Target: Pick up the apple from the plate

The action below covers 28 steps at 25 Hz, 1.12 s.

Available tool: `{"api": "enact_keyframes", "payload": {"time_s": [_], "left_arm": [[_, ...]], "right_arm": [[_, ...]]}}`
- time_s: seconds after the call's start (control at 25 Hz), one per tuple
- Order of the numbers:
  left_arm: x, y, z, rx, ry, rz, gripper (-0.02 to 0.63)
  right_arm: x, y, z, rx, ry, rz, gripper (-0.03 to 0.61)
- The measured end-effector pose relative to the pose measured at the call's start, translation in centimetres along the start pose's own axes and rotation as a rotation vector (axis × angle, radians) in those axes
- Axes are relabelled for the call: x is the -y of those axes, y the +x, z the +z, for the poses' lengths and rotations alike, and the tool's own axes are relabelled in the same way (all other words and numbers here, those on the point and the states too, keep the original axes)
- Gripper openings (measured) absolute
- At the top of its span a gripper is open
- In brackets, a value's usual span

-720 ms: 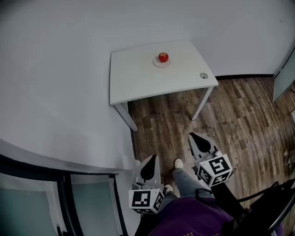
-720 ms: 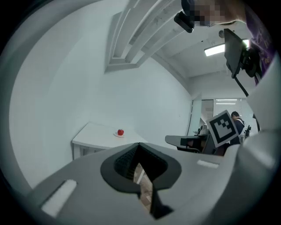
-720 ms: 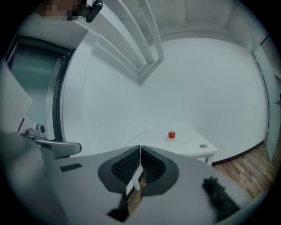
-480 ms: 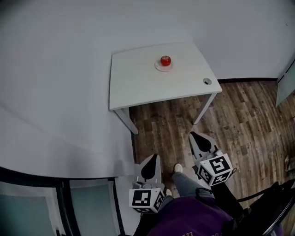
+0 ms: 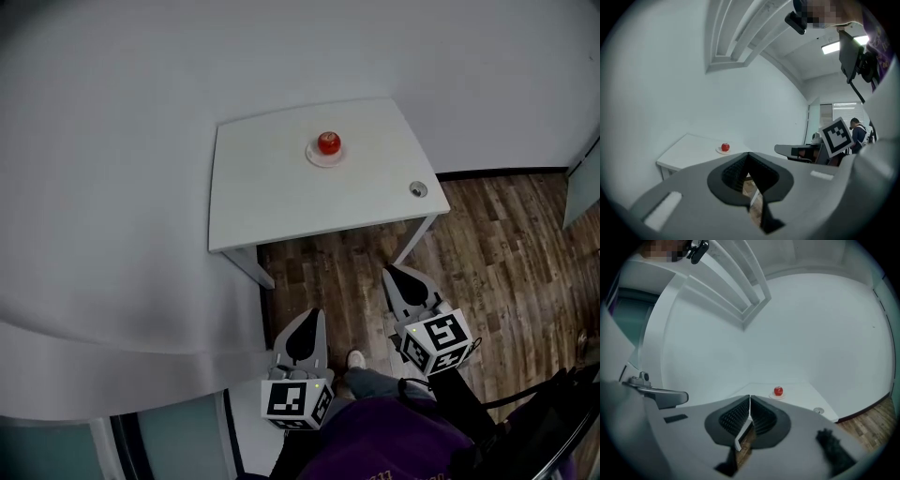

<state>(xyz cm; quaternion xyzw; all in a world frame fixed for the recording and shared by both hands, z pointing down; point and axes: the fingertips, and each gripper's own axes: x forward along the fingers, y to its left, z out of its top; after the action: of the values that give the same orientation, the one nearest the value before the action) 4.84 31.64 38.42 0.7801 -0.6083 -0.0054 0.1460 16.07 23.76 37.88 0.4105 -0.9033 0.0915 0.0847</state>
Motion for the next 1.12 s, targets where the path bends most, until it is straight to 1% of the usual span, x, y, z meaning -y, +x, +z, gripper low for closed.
{"api": "enact_keyframes", "payload": {"time_s": [0.2,0.32,0.6,0.8,1.12], "left_arm": [[0.1,2.8,0.4,0.007,-0.007,0.009,0.006],[0.3,3.8,0.2,-0.004,-0.012,0.013,0.006],[-0.2,5.7,0.2,-0.015,-0.017,0.019,0.006],[-2.0,7.6,0.7,-0.021,-0.013,0.014,0.006],[-6.0,13.1,3.3,-0.004,-0.001,-0.021,0.006]], "right_arm": [[2.3,1.4,0.5,-0.001,-0.006,0.006,0.012],[3.5,1.9,0.4,-0.005,0.002,0.004,0.012],[4.9,3.6,0.1,-0.023,0.009,0.013,0.012],[5.4,6.0,0.6,-0.022,0.013,0.009,0.012],[6.6,12.4,2.3,-0.021,0.020,0.006,0.012]]}}
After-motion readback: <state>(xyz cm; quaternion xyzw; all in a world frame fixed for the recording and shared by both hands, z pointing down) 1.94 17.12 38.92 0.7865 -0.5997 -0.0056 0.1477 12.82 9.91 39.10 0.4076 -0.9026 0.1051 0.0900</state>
